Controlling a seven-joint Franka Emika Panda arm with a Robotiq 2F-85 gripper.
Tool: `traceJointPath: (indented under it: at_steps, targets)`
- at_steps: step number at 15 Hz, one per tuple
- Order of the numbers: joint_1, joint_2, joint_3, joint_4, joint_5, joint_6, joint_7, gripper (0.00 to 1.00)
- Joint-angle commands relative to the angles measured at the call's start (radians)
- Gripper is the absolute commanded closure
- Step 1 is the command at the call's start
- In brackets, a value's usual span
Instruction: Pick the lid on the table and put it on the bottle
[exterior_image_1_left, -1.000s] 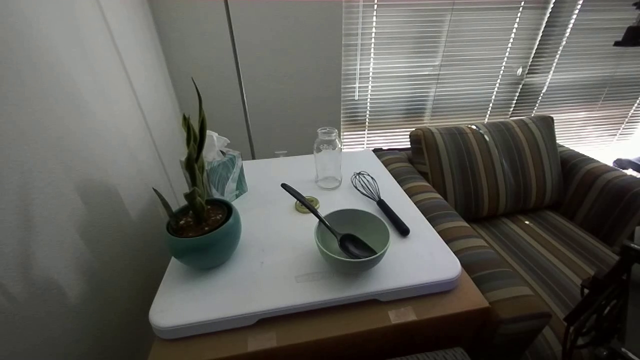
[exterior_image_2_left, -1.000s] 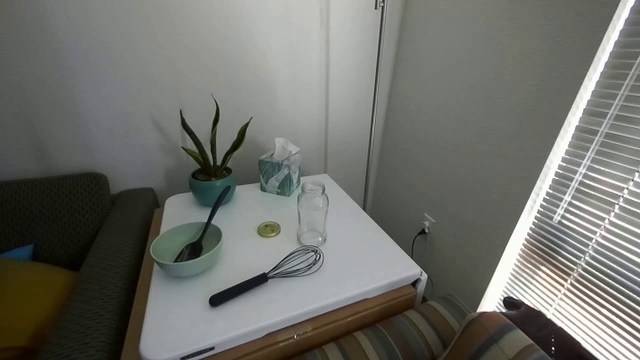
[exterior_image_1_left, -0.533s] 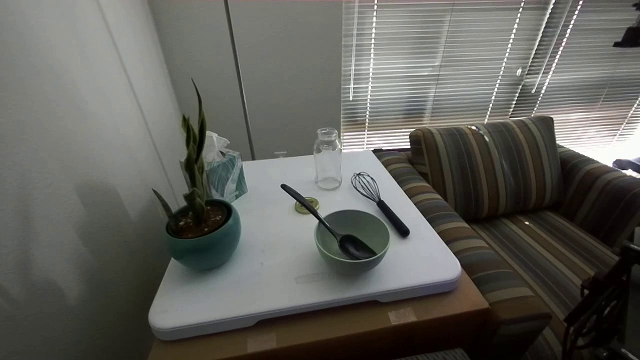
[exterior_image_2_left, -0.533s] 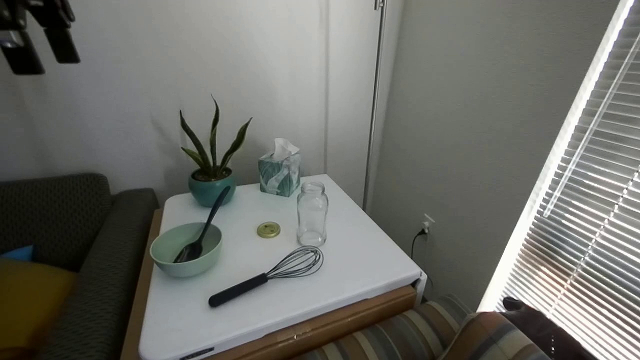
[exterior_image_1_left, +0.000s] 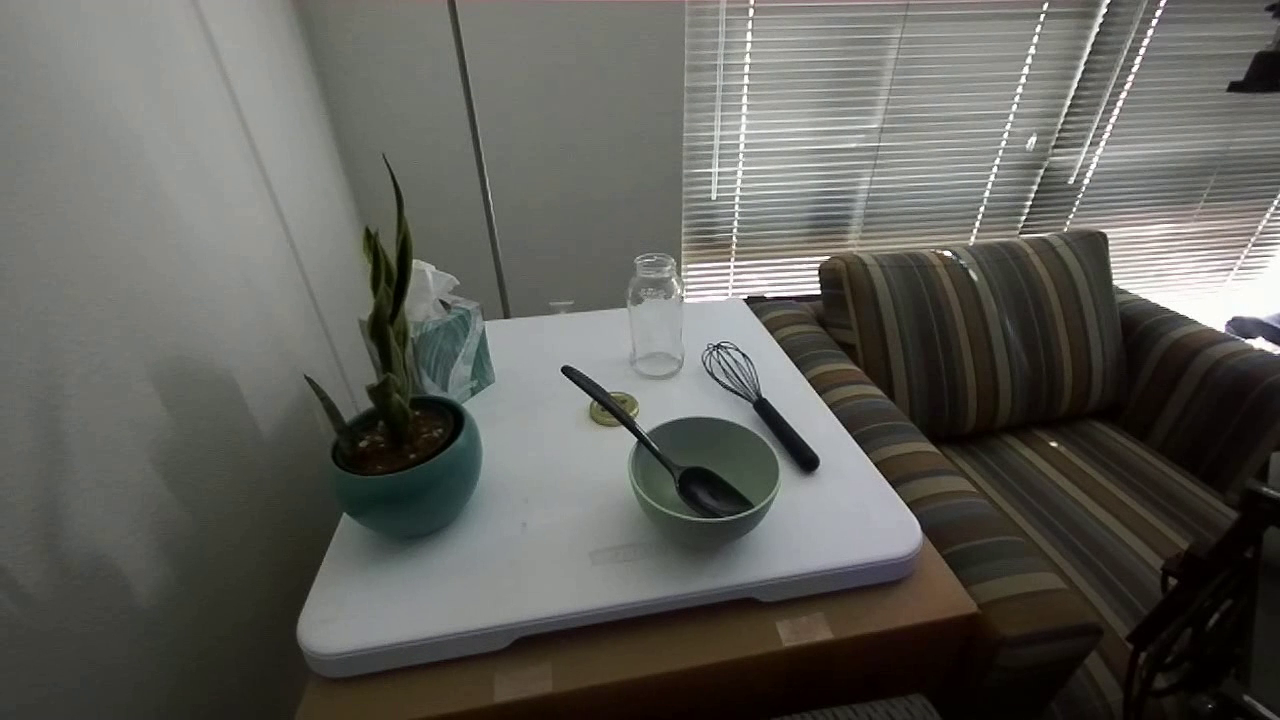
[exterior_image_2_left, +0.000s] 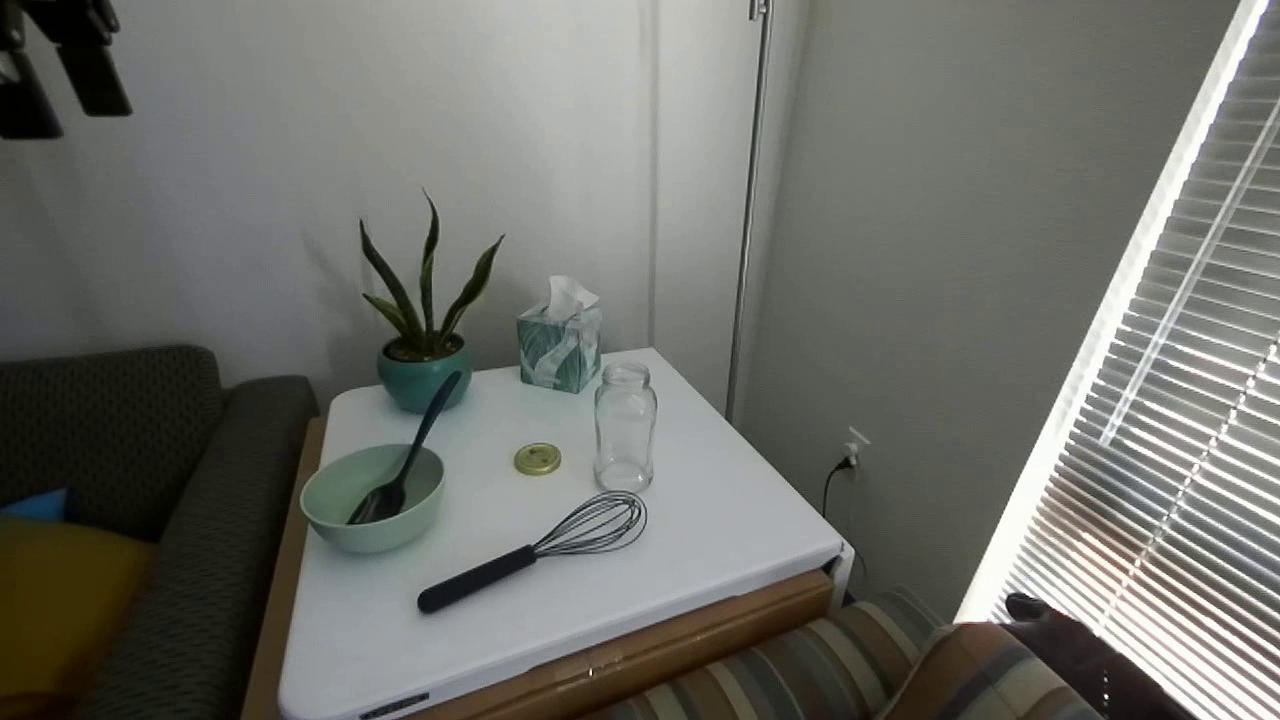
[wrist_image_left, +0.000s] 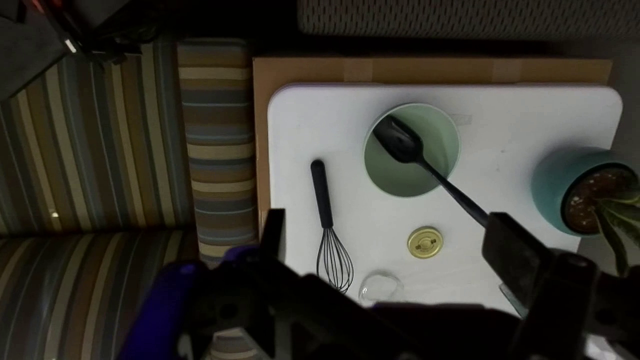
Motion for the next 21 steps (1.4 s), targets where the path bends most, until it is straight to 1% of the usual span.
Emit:
traceJointPath:
  at_steps: [1,4,6,9,11,12,14,16,18,21]
  targets:
    - [0.043,-0.005,-0.015,-0.077,0.049,0.072,-0.089,0.00]
    - [0.045,0.090,-0.038,-0.086,0.058,0.191,-0.209,0.00]
    - [0.030,0.175,-0.058,-0.063,0.045,0.243,-0.285,0.00]
    - [0.029,0.322,-0.110,-0.005,0.058,0.323,-0.399,0.00]
    - [0.031,0.428,-0.132,0.055,0.061,0.350,-0.456,0.00]
    - [0.031,0.479,-0.136,0.091,0.048,0.348,-0.462,0.00]
    - [0.035,0.571,-0.140,0.163,0.032,0.341,-0.461,0.00]
    - [0.043,0.658,-0.143,0.225,0.011,0.362,-0.414,0.00]
    - [0.062,0.734,-0.154,0.271,-0.021,0.407,-0.315,0.00]
    - [0.100,0.822,-0.185,0.304,-0.057,0.504,-0.150,0.00]
